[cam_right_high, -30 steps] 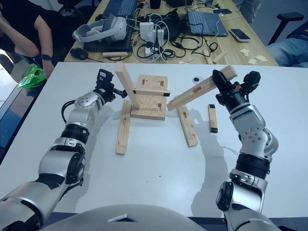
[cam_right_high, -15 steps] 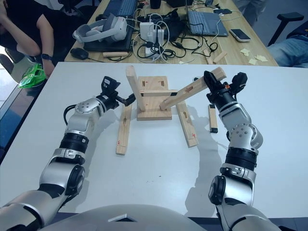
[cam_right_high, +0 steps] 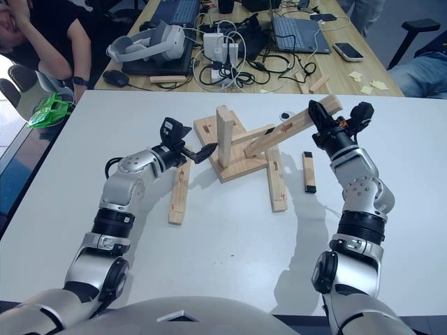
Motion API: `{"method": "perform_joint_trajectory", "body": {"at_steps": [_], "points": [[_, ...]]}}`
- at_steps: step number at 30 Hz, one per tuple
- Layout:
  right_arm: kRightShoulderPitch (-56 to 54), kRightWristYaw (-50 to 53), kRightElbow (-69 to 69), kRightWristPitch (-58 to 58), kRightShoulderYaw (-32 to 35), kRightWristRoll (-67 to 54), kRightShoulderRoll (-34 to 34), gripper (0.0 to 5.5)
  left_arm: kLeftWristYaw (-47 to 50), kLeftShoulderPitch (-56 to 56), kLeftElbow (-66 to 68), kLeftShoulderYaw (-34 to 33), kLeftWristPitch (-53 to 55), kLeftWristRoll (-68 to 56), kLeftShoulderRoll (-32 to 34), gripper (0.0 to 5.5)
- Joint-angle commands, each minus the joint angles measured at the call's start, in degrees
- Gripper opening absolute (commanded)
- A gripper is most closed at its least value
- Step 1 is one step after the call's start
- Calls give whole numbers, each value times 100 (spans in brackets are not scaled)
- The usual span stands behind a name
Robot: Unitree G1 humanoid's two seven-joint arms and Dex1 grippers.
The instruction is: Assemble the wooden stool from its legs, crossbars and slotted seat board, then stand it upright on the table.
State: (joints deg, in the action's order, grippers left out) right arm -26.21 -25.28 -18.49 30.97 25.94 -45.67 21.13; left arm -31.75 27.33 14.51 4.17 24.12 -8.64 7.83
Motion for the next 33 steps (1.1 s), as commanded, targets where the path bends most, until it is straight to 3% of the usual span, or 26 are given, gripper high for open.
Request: {"method": "perform_joint_trajectory", "body": {"at_steps": [1, 9, 14, 33], "points": [[-70, -5, -124, -5, 2, 166, 126, 101, 130, -1, 46, -32, 42, 32, 86, 540], [-385, -411, -582, -126, -164, 483, 391, 101, 540, 124, 375, -232, -108, 81, 145, 540], [-421, -768, -671, -232, -608, 930, 500, 101, 738, 170, 483, -306, -210, 75, 103, 540], [-717, -959, -954, -237, -1492, 1716, 474, 101, 1211, 300, 786, -574, -653, -47, -249, 540]]}}
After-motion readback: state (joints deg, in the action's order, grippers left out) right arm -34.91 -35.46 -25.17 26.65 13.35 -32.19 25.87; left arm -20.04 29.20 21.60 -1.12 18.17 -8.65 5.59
